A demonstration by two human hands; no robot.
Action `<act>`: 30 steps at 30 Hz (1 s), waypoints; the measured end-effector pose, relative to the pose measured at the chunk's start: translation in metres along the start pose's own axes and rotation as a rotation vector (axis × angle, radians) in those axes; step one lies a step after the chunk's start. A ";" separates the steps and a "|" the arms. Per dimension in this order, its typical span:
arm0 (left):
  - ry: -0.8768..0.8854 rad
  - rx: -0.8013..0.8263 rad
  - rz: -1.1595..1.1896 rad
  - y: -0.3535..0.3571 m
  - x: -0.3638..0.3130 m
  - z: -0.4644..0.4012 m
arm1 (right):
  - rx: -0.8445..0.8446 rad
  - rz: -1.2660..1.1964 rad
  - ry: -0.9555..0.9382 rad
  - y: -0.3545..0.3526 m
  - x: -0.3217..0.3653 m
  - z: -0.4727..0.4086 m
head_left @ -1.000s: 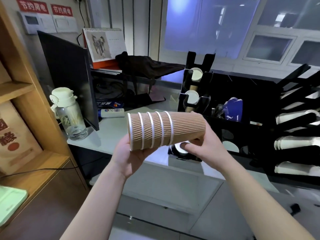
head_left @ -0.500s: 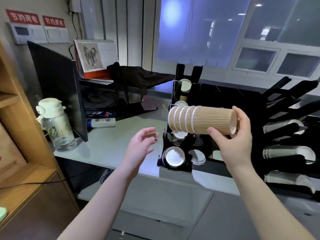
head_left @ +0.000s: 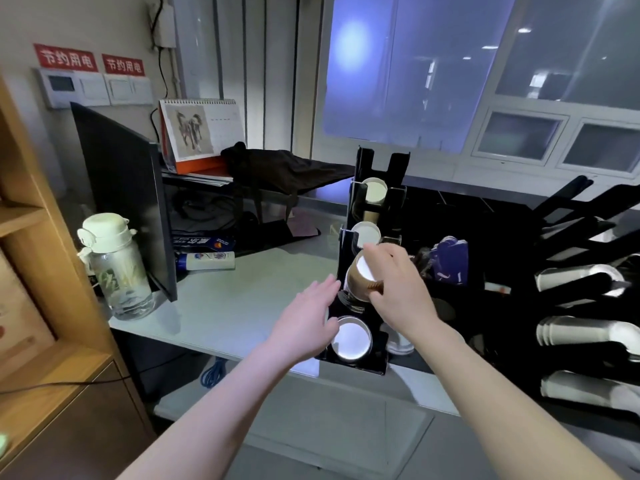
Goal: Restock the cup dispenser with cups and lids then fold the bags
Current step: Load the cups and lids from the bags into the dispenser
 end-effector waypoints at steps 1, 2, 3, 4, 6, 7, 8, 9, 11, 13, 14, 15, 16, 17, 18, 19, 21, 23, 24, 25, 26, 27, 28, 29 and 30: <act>-0.002 0.016 -0.038 0.001 -0.001 0.000 | 0.023 -0.002 0.051 0.007 -0.003 0.000; -0.005 0.027 -0.070 0.001 -0.001 0.001 | 0.033 -0.001 0.084 0.013 -0.005 0.000; -0.006 0.034 -0.092 0.002 -0.001 0.001 | 0.043 0.020 0.097 0.017 -0.005 0.000; -0.006 0.038 -0.104 0.002 -0.001 0.002 | 0.059 0.056 0.095 0.020 -0.004 0.000; 0.004 0.041 -0.125 0.003 -0.002 0.003 | 0.079 0.112 0.085 0.023 -0.002 0.000; 0.012 0.048 -0.147 0.003 -0.003 0.004 | 0.084 0.113 0.097 0.022 -0.003 0.001; 0.018 0.062 -0.178 0.004 -0.003 0.004 | 0.088 0.093 0.118 0.020 -0.005 0.002; 0.022 0.082 -0.218 0.004 -0.003 0.005 | 0.088 0.055 0.142 0.016 -0.006 0.005; 0.040 0.128 -0.329 0.001 -0.005 0.006 | 0.040 -0.043 0.146 0.002 -0.007 0.014; 0.081 0.140 -0.402 -0.004 -0.012 0.006 | -0.046 -0.093 0.089 -0.019 -0.005 0.025; 0.117 0.117 -0.410 -0.007 -0.019 0.006 | -0.078 -0.104 0.066 -0.028 -0.005 0.032; 0.164 0.077 -0.402 -0.010 -0.028 0.006 | -0.105 -0.109 0.057 -0.038 -0.004 0.040; 0.220 0.038 -0.383 -0.012 -0.040 0.007 | -0.128 -0.109 0.058 -0.046 -0.004 0.048; 0.282 0.010 -0.361 -0.012 -0.053 0.006 | -0.148 -0.107 0.066 -0.055 -0.006 0.058; 0.347 -0.008 -0.350 -0.010 -0.067 0.006 | -0.164 -0.109 0.079 -0.063 -0.008 0.068; 0.408 -0.020 -0.349 -0.006 -0.082 0.005 | -0.174 -0.116 0.093 -0.071 -0.010 0.080; 0.506 -0.032 -0.343 0.007 -0.115 0.002 | -0.191 -0.126 0.124 -0.091 -0.020 0.105; 0.582 -0.026 -0.326 0.023 -0.150 0.000 | -0.227 -0.113 0.162 -0.118 -0.035 0.133; 0.613 -0.022 -0.321 0.032 -0.167 -0.001 | -0.248 -0.108 0.187 -0.133 -0.045 0.148; 0.641 -0.019 -0.314 0.041 -0.184 -0.001 | -0.270 -0.108 0.217 -0.149 -0.057 0.163; 0.667 -0.020 -0.304 0.049 -0.202 -0.001 | -0.291 -0.110 0.250 -0.164 -0.070 0.177; 0.694 -0.024 -0.289 0.057 -0.220 -0.001 | -0.311 -0.112 0.285 -0.180 -0.085 0.190; 0.720 -0.031 -0.269 0.065 -0.239 -0.001 | -0.329 -0.117 0.323 -0.195 -0.100 0.204; 0.744 -0.038 -0.246 0.073 -0.258 -0.001 | -0.344 -0.122 0.363 -0.210 -0.116 0.217; 0.766 -0.045 -0.219 0.082 -0.278 -0.002 | -0.355 -0.121 0.400 -0.224 -0.132 0.230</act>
Point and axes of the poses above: each hand's wrist, its own z-axis away from the middle knuckle, its own y-axis out of the palm, x = y × z, the point moved 5 cm from there along -z, towards the middle knuckle, and after that the axes turned 4 degrees about y, right-handed, at the moved point
